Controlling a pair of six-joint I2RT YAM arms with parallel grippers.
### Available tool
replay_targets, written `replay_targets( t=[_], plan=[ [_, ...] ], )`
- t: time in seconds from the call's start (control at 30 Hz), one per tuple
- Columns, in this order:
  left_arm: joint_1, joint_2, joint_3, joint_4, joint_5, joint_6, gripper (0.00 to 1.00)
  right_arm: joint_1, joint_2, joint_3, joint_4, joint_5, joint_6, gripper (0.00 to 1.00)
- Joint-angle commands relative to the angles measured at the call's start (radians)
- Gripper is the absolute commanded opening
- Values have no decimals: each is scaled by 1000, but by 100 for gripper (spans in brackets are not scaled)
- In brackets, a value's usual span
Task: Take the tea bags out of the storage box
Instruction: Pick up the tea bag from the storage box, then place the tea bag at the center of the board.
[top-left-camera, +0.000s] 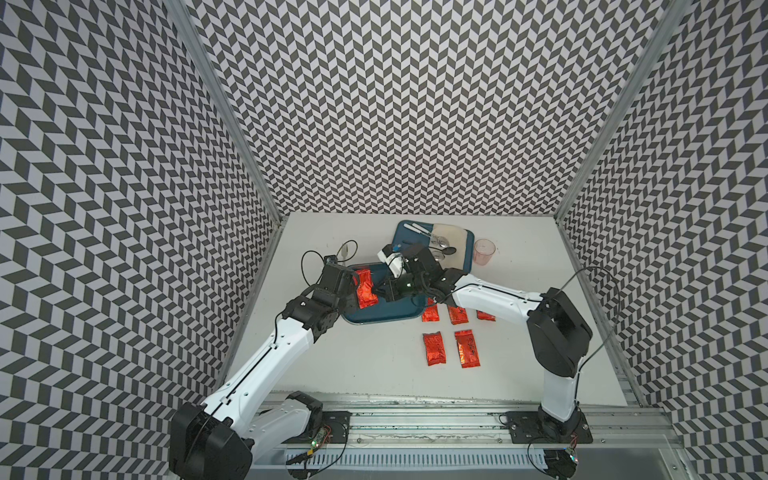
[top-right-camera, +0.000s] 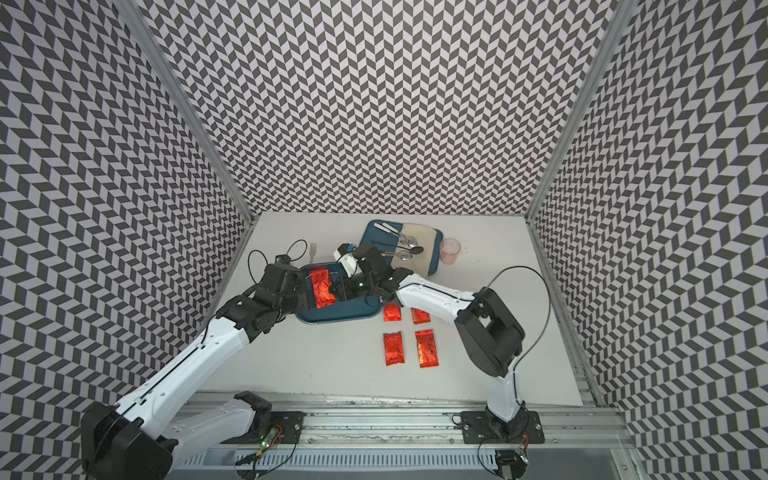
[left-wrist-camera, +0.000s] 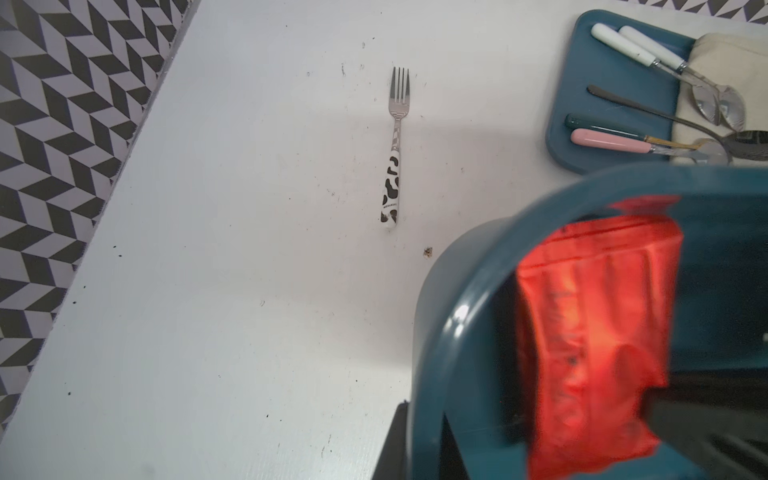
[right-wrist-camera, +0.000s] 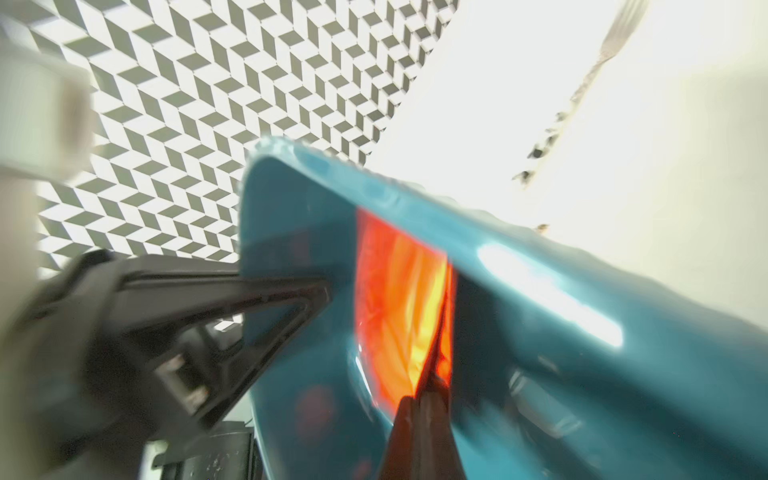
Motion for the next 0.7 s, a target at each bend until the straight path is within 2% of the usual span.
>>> replay_targets(
  t=[0.0,0.13,0.3,0.4,0.5,0.6,0.67],
  plan=[
    [-1,-5,1,3,-7,-2,0,-62,-152,-23,-97,7,-75,0],
    [0,-10,2,-1,-18,-8,0,-167,-313,-90,-311,64,-169,0],
    [5,-17,1,-1,-15,-6,0,-322,-488,-189,-589,300,-242,0],
    [7,-23,0,1,-12,-6,0,-387,-553,-251,-674,383,-260,0],
    [7,-33,0,4,-11,-4,0,-415,-584,-315,-658,328,-272,0],
    [7,-39,-3,7,-8,-1,0,-416,-591,-337,-603,168,-277,0],
    [7,-38,-3,7,-8,-2,0,-415,-592,-340,-596,208,-252,0]
  ],
)
